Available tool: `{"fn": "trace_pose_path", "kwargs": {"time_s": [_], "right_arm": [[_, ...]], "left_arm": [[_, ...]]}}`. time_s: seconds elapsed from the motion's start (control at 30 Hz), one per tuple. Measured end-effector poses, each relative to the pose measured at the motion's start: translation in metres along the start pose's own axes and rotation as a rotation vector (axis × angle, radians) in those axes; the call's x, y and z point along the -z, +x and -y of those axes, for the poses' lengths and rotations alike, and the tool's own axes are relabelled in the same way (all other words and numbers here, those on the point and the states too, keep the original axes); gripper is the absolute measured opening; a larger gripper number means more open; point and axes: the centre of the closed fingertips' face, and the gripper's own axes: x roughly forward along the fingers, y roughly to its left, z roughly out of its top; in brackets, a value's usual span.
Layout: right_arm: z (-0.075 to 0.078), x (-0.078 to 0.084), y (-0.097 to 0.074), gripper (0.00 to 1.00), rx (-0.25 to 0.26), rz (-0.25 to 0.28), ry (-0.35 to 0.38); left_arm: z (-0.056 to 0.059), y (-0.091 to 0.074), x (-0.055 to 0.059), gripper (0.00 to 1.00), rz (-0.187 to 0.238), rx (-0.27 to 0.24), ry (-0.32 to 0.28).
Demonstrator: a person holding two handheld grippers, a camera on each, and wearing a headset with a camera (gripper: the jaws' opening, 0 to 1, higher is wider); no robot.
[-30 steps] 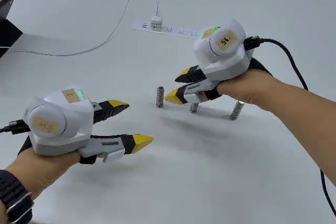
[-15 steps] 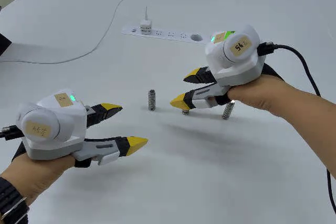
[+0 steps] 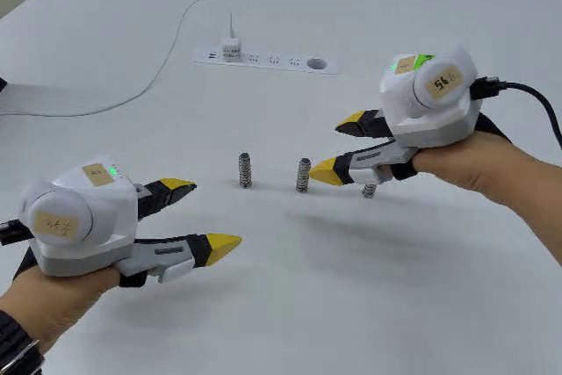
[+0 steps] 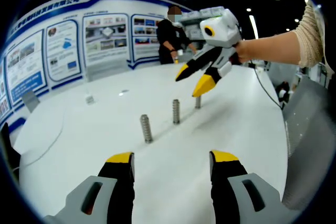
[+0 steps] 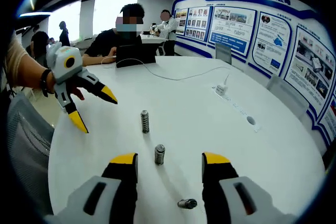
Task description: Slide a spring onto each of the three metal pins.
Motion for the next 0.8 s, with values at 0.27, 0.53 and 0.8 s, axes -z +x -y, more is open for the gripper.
{"fn": "trace_pose_path", "kwargs": {"time_s": [0.27,0.53,0.8], "right_arm": [[0.012,0.019,-0.022,0.53,0.052,0.02,0.057],[0.01,0.032,-0.037,0.57,0.068,0.04,0.088],[0.001,0.048,-0.047,0.61,0.088,0.056,0.111]], "left_arm": [[0.002,0.002,-0.001,0.6,-0.002,0.004,0.001],[0.003,0.002,-0.001,0.6,-0.004,0.007,0.001],[0.003,0.001,0.0,0.61,-0.001,0.004,-0.008]]}}
